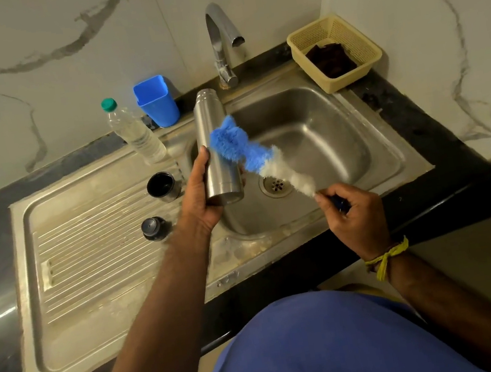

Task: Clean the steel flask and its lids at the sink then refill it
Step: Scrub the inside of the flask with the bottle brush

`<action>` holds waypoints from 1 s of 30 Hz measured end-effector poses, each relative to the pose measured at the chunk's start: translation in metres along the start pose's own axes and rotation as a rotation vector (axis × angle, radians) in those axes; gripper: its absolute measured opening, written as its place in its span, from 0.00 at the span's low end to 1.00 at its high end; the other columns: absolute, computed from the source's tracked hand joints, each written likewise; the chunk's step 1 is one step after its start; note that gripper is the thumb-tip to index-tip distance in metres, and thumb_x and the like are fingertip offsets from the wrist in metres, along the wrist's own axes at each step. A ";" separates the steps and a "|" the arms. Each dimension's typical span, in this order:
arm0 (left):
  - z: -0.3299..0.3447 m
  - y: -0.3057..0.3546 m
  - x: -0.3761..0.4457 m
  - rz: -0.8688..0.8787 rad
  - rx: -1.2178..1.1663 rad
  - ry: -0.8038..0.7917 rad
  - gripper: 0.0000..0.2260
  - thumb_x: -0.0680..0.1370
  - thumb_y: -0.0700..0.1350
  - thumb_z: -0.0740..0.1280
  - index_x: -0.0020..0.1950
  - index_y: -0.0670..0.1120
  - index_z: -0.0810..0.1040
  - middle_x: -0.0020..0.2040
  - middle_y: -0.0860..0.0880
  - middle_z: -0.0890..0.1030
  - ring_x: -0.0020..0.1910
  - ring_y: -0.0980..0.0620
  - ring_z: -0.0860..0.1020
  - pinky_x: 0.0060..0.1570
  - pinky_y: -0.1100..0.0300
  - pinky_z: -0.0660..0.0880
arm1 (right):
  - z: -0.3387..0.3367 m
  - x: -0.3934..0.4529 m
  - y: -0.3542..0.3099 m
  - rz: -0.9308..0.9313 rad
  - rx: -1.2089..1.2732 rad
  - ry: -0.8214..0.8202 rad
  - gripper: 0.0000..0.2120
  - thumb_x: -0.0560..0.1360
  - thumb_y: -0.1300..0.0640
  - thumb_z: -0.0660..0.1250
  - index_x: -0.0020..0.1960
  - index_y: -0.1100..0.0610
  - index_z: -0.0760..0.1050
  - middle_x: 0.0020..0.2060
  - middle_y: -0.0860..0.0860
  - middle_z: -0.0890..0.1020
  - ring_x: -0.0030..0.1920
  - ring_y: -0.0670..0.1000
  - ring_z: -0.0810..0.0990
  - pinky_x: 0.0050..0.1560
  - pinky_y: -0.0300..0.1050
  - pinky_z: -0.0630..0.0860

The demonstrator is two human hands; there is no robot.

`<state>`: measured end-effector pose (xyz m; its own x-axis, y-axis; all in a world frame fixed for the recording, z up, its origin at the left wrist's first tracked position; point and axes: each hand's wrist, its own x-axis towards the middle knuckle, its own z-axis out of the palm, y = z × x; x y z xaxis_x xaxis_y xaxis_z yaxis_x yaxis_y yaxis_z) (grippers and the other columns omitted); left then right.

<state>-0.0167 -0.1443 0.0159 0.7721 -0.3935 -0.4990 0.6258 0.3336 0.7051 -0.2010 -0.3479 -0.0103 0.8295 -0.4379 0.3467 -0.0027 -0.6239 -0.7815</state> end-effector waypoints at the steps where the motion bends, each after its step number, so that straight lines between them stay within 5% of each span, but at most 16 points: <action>1: 0.000 -0.004 -0.002 0.000 -0.003 -0.008 0.25 0.78 0.57 0.70 0.70 0.44 0.74 0.52 0.42 0.85 0.47 0.46 0.83 0.60 0.44 0.76 | 0.001 0.001 -0.001 -0.003 0.005 -0.002 0.09 0.78 0.55 0.70 0.43 0.59 0.81 0.35 0.49 0.82 0.34 0.47 0.80 0.34 0.49 0.77; 4: -0.001 -0.014 -0.009 0.013 0.018 -0.028 0.16 0.81 0.54 0.67 0.62 0.44 0.77 0.47 0.44 0.85 0.44 0.46 0.82 0.59 0.43 0.76 | 0.009 0.005 -0.006 -0.031 -0.005 -0.034 0.09 0.78 0.55 0.70 0.43 0.59 0.80 0.34 0.49 0.82 0.34 0.47 0.79 0.34 0.48 0.77; 11: -0.012 -0.032 -0.023 -0.028 0.055 -0.009 0.18 0.80 0.55 0.67 0.64 0.45 0.77 0.53 0.40 0.85 0.56 0.37 0.81 0.64 0.38 0.74 | 0.018 0.026 -0.012 -0.054 -0.073 -0.001 0.08 0.78 0.55 0.70 0.43 0.57 0.78 0.36 0.49 0.82 0.36 0.47 0.79 0.35 0.46 0.79; 22: -0.018 -0.034 -0.027 -0.080 0.061 -0.023 0.24 0.80 0.61 0.64 0.66 0.44 0.76 0.52 0.41 0.83 0.47 0.41 0.83 0.45 0.49 0.79 | 0.021 0.011 -0.004 0.041 -0.028 0.026 0.08 0.78 0.55 0.70 0.42 0.58 0.78 0.34 0.49 0.81 0.34 0.46 0.79 0.33 0.47 0.79; 27: -0.018 -0.029 -0.020 -0.049 -0.010 -0.031 0.29 0.75 0.63 0.71 0.67 0.44 0.78 0.55 0.41 0.83 0.51 0.41 0.81 0.56 0.44 0.76 | 0.017 -0.012 -0.001 -0.017 -0.049 -0.035 0.06 0.78 0.56 0.71 0.43 0.57 0.79 0.34 0.48 0.81 0.34 0.46 0.78 0.32 0.46 0.77; 30: -0.016 -0.022 -0.016 -0.051 -0.030 -0.035 0.27 0.78 0.63 0.67 0.67 0.44 0.79 0.57 0.42 0.83 0.48 0.44 0.83 0.53 0.45 0.77 | 0.016 -0.015 -0.003 -0.025 -0.013 -0.048 0.06 0.77 0.57 0.71 0.43 0.57 0.80 0.35 0.46 0.81 0.34 0.41 0.77 0.33 0.37 0.75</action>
<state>-0.0408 -0.1319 0.0003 0.7353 -0.4402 -0.5153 0.6674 0.3378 0.6637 -0.2045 -0.3292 -0.0208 0.8554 -0.3907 0.3402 0.0111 -0.6426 -0.7661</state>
